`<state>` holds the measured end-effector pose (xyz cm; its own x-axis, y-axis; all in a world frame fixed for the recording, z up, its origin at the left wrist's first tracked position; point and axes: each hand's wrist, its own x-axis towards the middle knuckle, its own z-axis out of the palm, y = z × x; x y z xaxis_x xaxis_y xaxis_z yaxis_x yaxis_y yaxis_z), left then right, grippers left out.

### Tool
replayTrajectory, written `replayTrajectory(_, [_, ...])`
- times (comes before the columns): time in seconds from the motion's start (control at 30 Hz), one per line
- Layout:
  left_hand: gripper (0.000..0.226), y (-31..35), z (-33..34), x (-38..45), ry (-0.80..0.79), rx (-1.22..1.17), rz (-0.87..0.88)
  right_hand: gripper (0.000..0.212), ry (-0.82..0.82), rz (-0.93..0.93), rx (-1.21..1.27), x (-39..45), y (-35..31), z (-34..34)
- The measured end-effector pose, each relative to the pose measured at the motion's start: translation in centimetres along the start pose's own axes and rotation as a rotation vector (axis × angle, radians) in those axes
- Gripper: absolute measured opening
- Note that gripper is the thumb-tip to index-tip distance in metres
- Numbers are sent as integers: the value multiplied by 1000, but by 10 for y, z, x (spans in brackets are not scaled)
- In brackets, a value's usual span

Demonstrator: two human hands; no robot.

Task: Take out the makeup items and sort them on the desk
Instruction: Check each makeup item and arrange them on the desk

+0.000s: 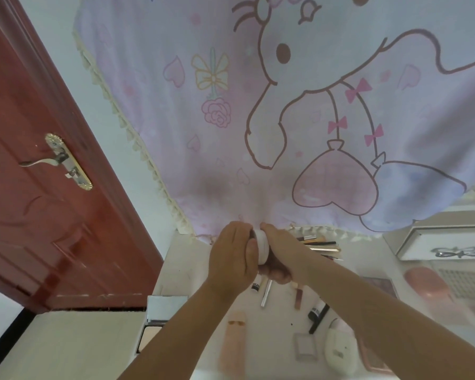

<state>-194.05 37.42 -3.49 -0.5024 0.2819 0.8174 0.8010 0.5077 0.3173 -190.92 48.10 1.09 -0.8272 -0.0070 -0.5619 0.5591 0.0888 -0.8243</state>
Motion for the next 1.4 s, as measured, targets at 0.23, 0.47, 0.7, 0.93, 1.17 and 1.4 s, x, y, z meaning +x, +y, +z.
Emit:
replayTrajectory(0.23, [16, 1, -3, -4, -35, 68, -30, 57, 40, 32, -19, -5, -1, 11])
replayTrajectory(0.47, [36, 7, -10, -3, -244, -202, -710, 38, 37, -225, -381, -6, 2, 11])
replayTrajectory(0.7, [49, 7, -15, -5, -484, -454, -1156, 39, -31, -425, -735, -9, 10, -4])
replayTrajectory(0.93, [44, 3, -10, -31, -619, -759, -1392, 42, -36, -553, -800, 5, 45, -18])
replayTrajectory(1.17, [36, 8, 10, -84, -511, -921, -1789, 51, -60, -515, -814, 27, 100, -28])
replayTrajectory(1.4, [31, 15, 29, -140, -420, -948, -2196, 45, -73, -282, -672, 56, 147, -33])
